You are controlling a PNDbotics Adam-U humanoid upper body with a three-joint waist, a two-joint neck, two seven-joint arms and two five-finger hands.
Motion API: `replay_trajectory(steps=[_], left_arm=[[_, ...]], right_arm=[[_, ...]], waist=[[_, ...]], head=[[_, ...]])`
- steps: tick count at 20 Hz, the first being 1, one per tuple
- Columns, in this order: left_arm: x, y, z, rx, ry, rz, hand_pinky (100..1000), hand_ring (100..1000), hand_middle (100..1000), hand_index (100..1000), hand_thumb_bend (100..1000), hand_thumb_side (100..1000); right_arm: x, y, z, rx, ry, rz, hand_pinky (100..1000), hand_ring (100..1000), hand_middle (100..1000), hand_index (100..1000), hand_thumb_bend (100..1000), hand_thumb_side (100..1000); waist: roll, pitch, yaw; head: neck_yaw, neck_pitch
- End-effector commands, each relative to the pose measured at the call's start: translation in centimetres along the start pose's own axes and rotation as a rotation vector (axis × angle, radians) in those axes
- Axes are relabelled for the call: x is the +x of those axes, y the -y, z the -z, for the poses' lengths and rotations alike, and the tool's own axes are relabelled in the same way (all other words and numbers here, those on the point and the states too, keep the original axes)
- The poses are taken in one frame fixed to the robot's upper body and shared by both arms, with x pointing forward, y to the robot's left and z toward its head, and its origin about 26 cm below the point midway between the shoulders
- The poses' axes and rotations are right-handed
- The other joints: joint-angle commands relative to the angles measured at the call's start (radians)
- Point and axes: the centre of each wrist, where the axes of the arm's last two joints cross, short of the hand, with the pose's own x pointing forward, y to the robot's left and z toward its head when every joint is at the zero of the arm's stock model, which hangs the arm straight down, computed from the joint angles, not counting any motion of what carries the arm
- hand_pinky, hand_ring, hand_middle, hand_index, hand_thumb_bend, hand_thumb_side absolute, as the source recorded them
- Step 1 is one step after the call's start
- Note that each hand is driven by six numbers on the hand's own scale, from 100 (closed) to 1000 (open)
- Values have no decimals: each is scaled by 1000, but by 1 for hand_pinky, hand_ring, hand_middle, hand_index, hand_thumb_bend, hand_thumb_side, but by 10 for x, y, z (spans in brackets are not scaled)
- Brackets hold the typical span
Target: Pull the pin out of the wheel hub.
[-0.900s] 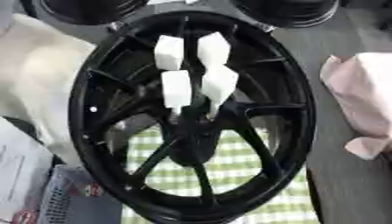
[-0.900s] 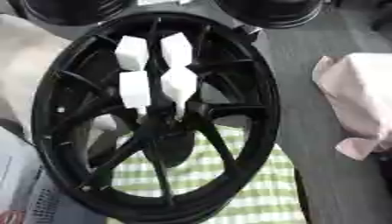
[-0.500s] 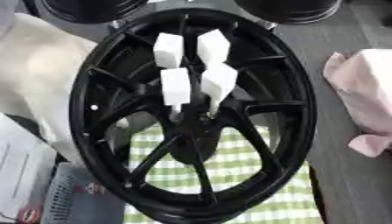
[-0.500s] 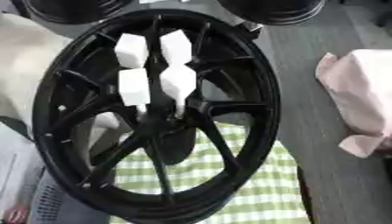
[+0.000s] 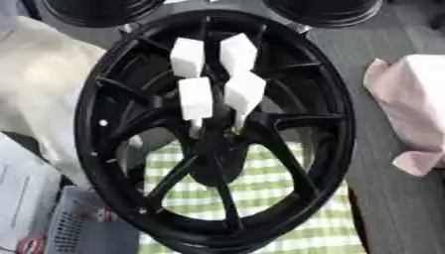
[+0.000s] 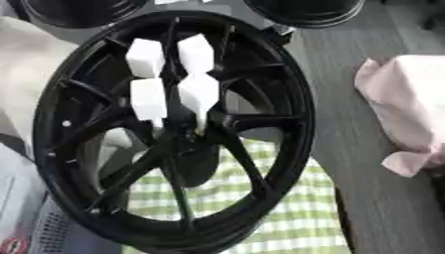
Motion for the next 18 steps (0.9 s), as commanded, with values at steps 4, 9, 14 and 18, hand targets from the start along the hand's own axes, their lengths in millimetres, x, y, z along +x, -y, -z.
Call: replay_trajectory(steps=[4, 9, 14, 18], left_arm=[[22, 18, -15, -10, 94, -123, 770, 800, 720, 838, 883, 648], [27, 31, -31, -9, 79, -125, 770, 799, 718, 838, 887, 647], [28, 31, -33, -5, 74, -111, 769, 800, 718, 838, 889, 646], [28, 31, -33, -6, 74, -105, 769, 800, 719, 838, 890, 646]], right_arm=[[29, -2, 25, 113, 62, -126, 857, 795, 768, 825, 611, 261], [32, -26, 55, 281, 81, -203, 855, 798, 768, 823, 599, 263], [26, -39, 75, 410, 73, -284, 855, 800, 769, 822, 595, 250], [20, -43, 83, 478, 68, -341, 858, 803, 774, 826, 596, 235]], waist=[[-9, -18, 10], [-7, -12, 20], [-9, -8, 23], [-8, -7, 29]], head=[[-17, -6], [-35, -13], [-41, -25], [-55, -42]])
